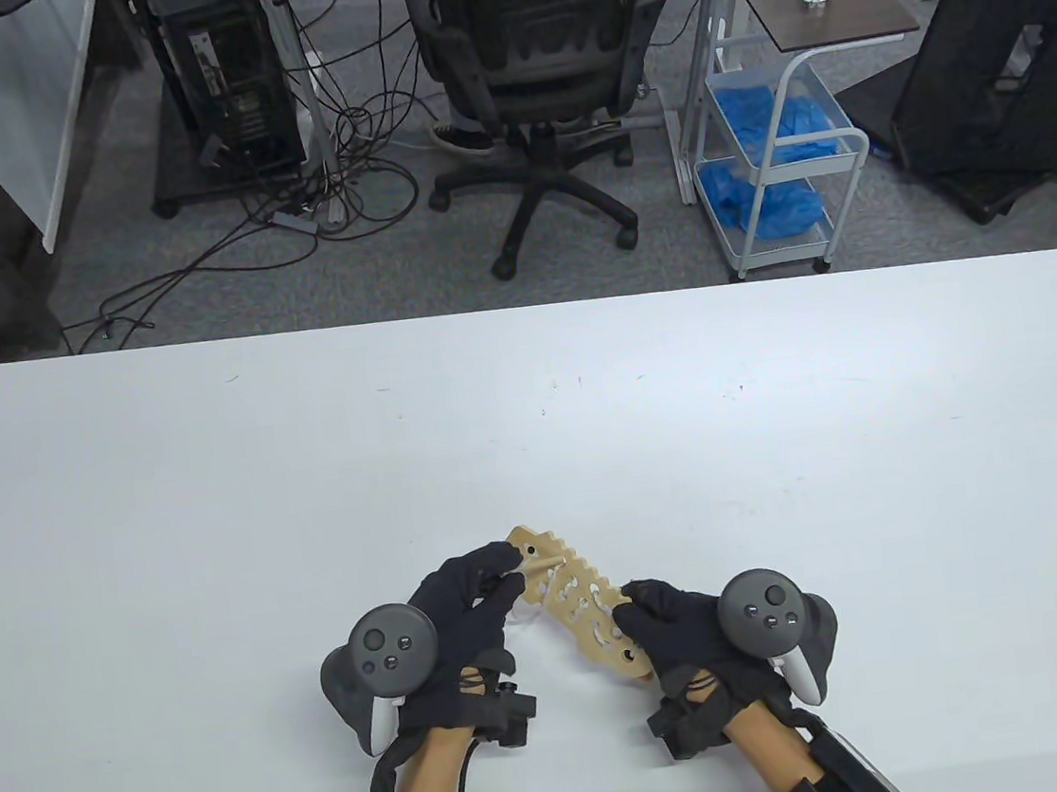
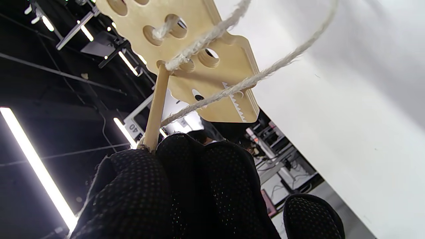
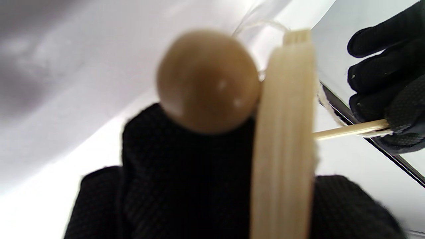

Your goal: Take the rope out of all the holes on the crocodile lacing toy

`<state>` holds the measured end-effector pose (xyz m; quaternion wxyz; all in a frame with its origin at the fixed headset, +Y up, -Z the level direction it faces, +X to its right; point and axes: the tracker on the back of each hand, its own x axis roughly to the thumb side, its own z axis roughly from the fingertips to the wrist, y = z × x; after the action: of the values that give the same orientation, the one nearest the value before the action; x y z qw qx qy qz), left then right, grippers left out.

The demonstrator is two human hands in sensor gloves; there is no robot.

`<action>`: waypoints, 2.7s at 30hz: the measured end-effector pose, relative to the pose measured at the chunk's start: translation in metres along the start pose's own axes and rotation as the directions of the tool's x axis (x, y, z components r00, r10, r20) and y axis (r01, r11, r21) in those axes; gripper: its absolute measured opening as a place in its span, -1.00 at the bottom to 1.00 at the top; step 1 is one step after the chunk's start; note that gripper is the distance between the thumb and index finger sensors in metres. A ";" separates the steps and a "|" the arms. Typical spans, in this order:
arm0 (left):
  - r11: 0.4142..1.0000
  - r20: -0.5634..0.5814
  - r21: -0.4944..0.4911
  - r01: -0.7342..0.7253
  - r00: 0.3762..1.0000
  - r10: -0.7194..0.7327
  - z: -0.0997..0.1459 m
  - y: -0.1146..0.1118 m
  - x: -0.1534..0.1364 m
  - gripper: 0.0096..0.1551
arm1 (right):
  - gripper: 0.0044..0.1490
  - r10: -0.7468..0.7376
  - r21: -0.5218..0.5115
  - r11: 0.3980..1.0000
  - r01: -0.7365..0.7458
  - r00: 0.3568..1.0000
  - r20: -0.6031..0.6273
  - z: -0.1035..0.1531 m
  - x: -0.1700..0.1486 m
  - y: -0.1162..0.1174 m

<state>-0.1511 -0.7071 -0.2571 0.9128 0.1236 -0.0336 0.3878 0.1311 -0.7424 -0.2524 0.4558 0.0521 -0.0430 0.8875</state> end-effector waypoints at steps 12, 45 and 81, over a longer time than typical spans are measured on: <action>0.987 0.110 -0.013 0.161 0.981 -0.158 0.004 -0.009 0.014 -0.56 | -0.44 -0.053 0.021 0.998 0.053 0.999 -0.001 0.000 0.000 0.001; 0.771 -0.116 -0.420 -0.478 0.871 0.476 -0.011 -0.028 -0.022 -0.21 | -0.44 -0.594 0.173 0.794 0.582 0.804 0.023 -0.003 0.000 0.001; 0.883 -0.193 -0.124 -0.453 0.884 0.426 -0.010 -0.001 -0.044 -0.29 | -0.44 -0.482 -0.032 0.875 0.483 0.866 -0.130 -0.008 -0.035 -0.016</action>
<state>-0.1814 -0.7361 -0.2740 0.8075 0.0050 -0.0191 0.5895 0.1638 -0.7600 -0.2639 0.6648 0.0018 0.0030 0.7470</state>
